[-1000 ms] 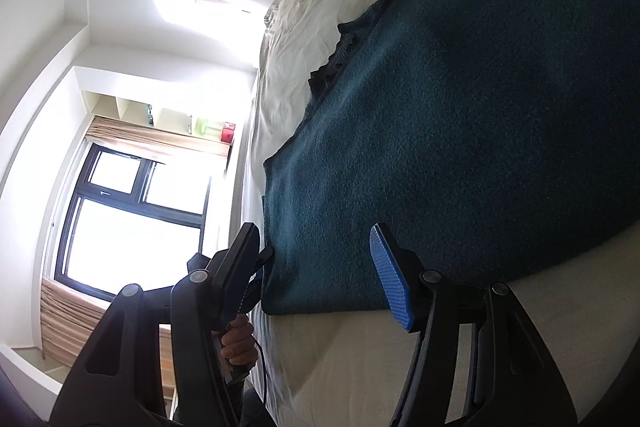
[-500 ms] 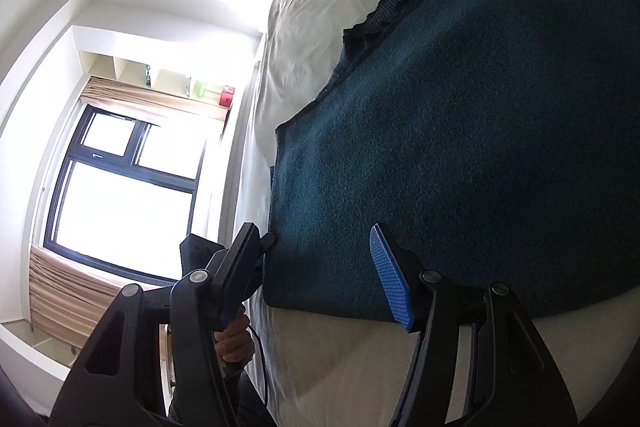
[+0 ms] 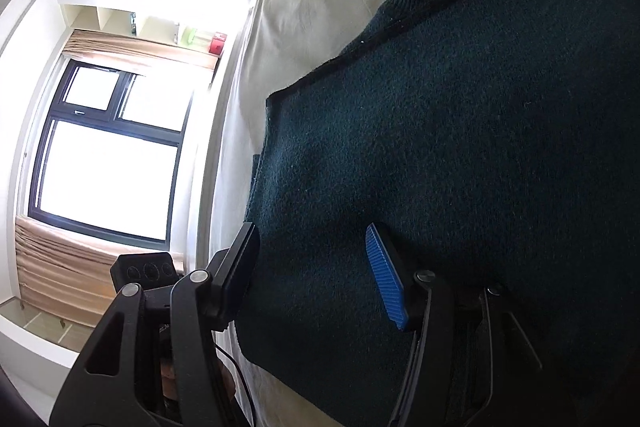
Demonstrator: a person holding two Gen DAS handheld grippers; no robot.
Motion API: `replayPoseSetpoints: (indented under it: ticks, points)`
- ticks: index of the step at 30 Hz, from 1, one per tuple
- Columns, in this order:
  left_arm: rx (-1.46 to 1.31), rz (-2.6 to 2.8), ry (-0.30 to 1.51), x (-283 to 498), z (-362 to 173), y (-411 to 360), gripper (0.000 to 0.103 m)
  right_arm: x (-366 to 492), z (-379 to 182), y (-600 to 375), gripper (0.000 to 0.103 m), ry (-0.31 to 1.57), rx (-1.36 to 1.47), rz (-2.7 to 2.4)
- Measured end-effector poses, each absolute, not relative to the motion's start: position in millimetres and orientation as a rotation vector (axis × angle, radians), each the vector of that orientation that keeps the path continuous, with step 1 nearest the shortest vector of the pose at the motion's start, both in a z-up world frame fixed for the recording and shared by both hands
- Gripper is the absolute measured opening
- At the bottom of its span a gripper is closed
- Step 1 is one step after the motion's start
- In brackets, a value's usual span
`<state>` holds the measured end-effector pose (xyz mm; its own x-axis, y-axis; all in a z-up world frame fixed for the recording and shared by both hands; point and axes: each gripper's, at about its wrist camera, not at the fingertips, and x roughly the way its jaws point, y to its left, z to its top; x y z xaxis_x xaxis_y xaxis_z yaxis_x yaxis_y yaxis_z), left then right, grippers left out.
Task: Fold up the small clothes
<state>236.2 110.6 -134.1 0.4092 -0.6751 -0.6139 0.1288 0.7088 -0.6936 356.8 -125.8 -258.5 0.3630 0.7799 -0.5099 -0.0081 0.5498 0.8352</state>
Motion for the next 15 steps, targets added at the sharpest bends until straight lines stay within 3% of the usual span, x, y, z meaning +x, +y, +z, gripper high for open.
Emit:
replayPoseSetpoints:
  ticks: [10, 12, 15]
  points:
    - [-0.432, -0.671, 0.971, 238.0, -61.9, 9.7, 0.013, 342.0, -244.6, -217.4, 0.058, 0.984, 1.125, 0.641]
    - [-0.38, -0.706, 0.969, 239.1, -58.8, -29.8, 0.013, 338.6, -245.9, -245.5, 0.064, 0.96, 1.18, 0.626]
    - [-0.371, -0.767, 1.001, 243.0, -76.3, -83.4, 0.013, 335.2, -252.9, -280.1, 0.066, 0.944, 1.255, 0.629]
